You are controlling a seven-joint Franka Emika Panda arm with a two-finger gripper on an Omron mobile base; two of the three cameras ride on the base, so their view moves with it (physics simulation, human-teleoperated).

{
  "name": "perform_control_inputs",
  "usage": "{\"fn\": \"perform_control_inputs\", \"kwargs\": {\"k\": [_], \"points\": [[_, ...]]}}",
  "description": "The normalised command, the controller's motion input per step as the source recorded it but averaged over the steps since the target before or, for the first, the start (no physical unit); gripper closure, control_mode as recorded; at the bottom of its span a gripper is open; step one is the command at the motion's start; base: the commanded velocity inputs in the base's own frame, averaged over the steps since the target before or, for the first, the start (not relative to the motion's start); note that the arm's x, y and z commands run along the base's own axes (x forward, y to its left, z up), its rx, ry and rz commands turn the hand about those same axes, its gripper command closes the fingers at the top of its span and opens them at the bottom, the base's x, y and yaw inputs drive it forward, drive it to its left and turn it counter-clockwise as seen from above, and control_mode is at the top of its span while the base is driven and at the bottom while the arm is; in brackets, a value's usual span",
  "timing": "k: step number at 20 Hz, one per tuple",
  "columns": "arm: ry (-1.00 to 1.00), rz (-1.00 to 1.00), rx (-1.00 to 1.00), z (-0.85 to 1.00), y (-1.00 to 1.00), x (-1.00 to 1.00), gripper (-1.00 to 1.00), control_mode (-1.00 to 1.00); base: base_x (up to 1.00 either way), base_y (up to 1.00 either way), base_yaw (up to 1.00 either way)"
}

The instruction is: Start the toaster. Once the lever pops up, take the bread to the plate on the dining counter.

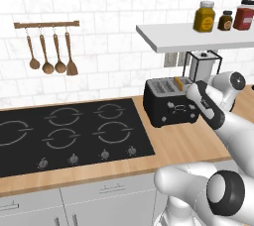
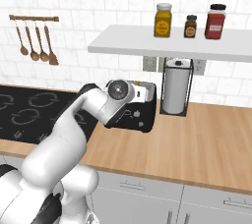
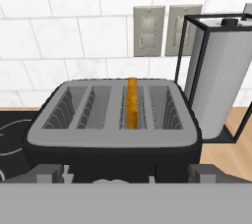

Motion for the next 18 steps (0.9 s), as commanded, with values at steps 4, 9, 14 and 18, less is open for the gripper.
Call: {"fn": "perform_control_inputs", "kwargs": {"k": [4, 9, 14, 18], "points": [[0.00, 0.00, 0.00, 0.00, 0.00, 0.00, -1.00, -1.00, 0.00, 0.00, 0.00], [0.00, 0.00, 0.00, 0.00, 0.00, 0.00, -1.00, -1.00, 0.00, 0.00, 0.00], [0.00, 0.00, 0.00, 0.00, 0.00, 0.00, -1.00, -1.00, 0.00, 0.00, 0.00], [0.00, 0.00, 0.00, 0.00, 0.00, 0.00, -1.00, -1.00, 0.00, 0.00, 0.00]]}}
